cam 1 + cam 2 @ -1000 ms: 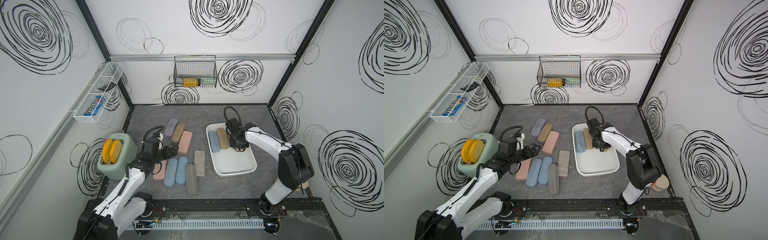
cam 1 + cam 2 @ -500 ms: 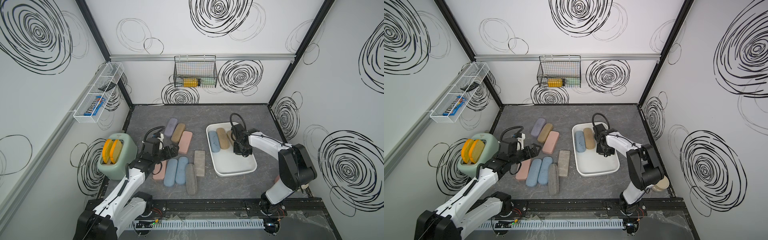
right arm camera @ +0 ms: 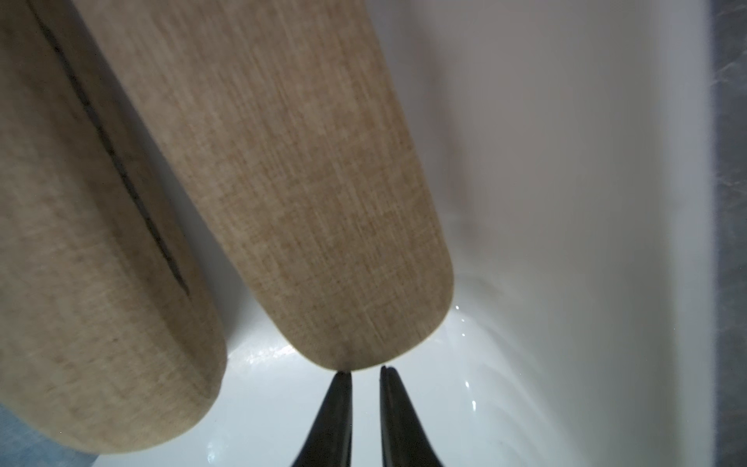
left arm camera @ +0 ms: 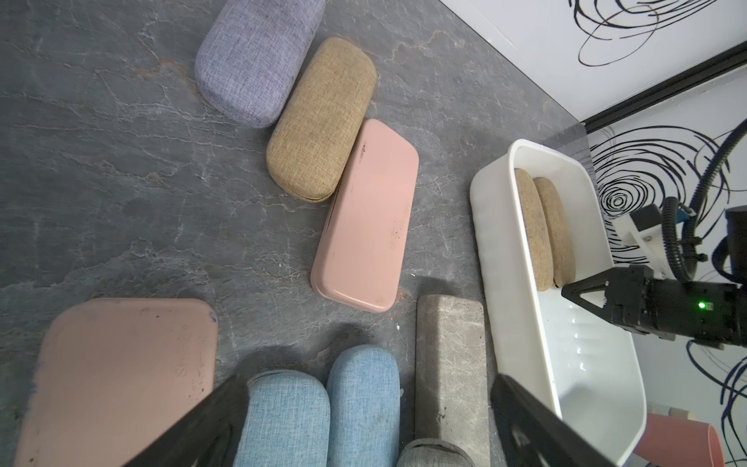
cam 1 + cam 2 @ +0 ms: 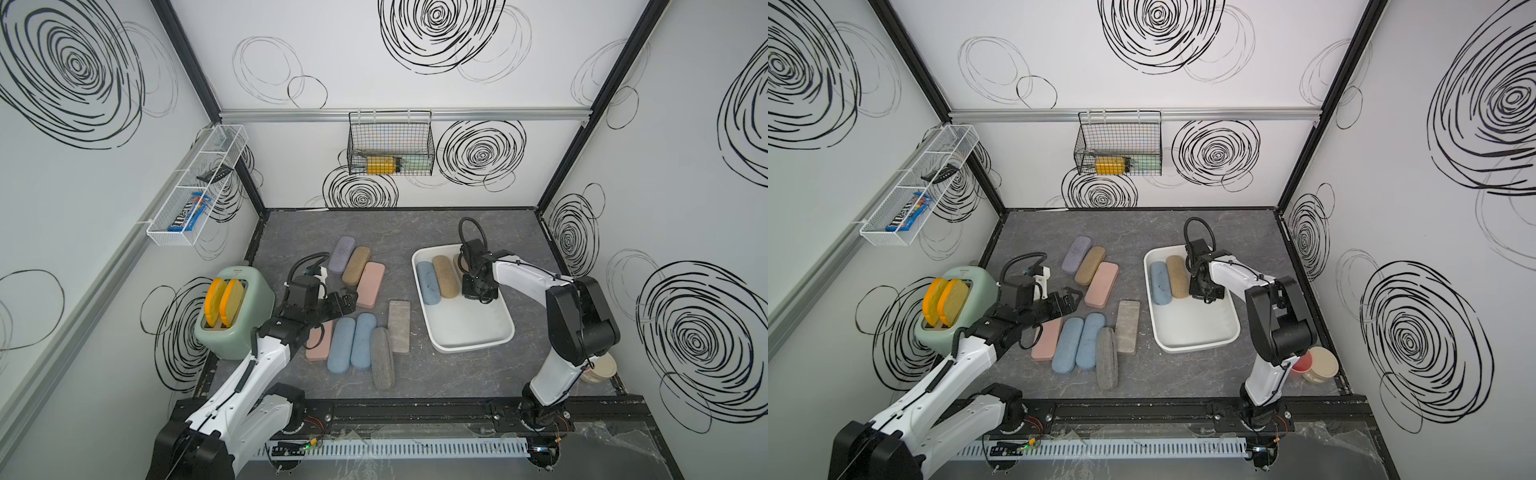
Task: Put the glasses cases into the storage boxes
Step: Adjust the storage box at the center of the board.
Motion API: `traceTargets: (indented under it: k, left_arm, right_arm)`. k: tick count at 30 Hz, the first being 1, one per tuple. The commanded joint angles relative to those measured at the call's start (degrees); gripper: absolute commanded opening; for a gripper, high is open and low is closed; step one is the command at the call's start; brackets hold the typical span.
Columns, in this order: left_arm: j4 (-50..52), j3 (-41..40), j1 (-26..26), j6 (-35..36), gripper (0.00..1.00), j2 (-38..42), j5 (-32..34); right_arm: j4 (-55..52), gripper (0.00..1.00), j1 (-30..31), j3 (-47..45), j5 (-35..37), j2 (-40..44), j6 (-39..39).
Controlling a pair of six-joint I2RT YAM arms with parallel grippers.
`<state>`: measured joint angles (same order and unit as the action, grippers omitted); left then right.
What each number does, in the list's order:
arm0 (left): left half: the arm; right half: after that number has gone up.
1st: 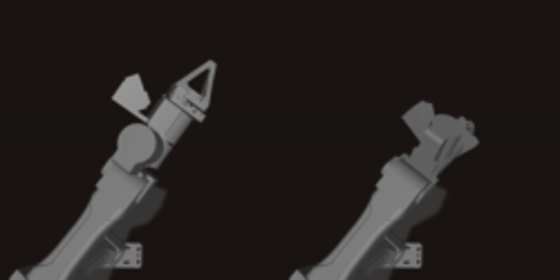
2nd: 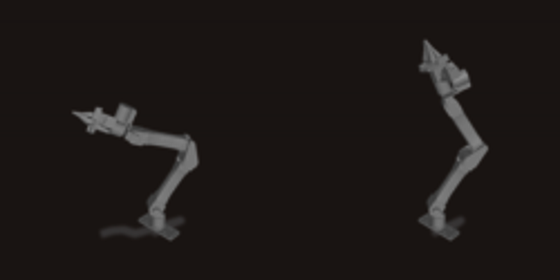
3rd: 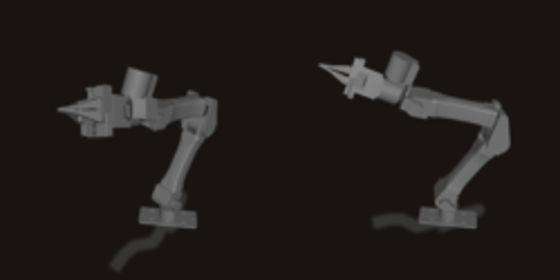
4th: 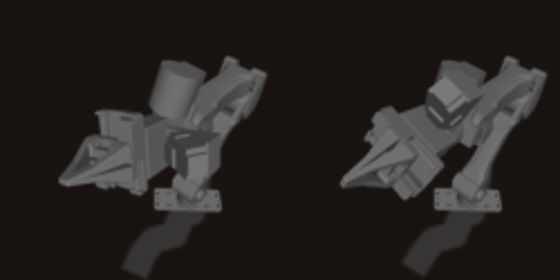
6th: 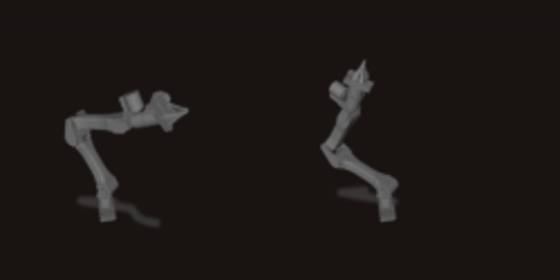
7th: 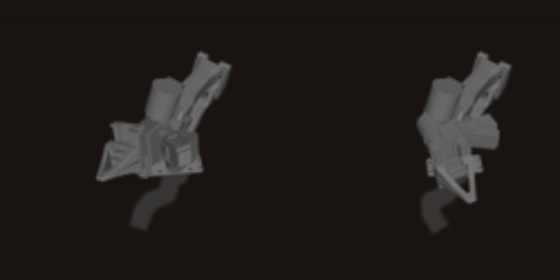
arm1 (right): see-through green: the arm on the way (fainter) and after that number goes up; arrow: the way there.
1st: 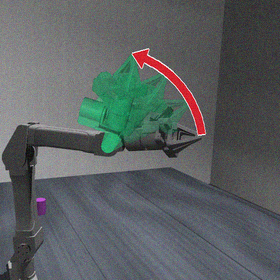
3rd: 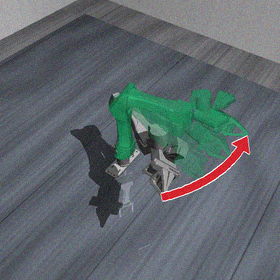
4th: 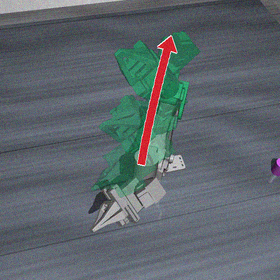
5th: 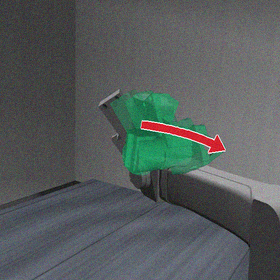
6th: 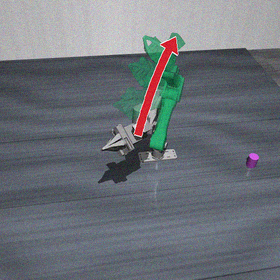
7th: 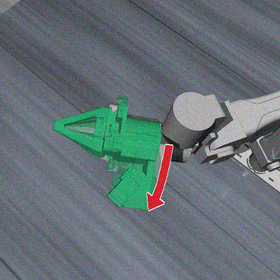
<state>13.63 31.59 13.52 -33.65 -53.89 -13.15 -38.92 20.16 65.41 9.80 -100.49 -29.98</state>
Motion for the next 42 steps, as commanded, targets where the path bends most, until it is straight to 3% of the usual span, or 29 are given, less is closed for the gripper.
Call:
traceTargets:
  k: [1,10,18,31,37,42]
  left_arm:
    - [-0.2,0.0,0.4,-0.3,0.98,0.7,0.7]
    - [-0.2,0.1,0.5,-0.3,0.98,0.5,0.5]
    - [0.0,0.5,0.9,-0.5,0.98,0.0,0.2]
    - [-0.9,0.1,0.9,-3.0,1.00,-0.3,-1.9]
    - [-1.0,0.4,1.0,-2.9,0.99,-1.1,-1.9]
    - [-1.3,-0.1,1.0,-2.9,0.99,-1.8,-1.8]
  right_arm:
    - [0.2,0.20,-0.2,3.1,0.0,-0.9,0.4]
    - [-2.2,0.22,0.6,4.4,0.4,1.0,0.5]
    - [-6.4,0.52,8.6,6.2,2.8,7.2,-0.9]
    - [-6.5,0.45,34.6,-3.8,-0.5,10.7,-13.0]
    - [-5.2,0.43,40.5,-3.4,-2.2,8.0,-16.9]
    - [-8.2,0.43,39.9,-2.2,1.1,7.5,-18.5]
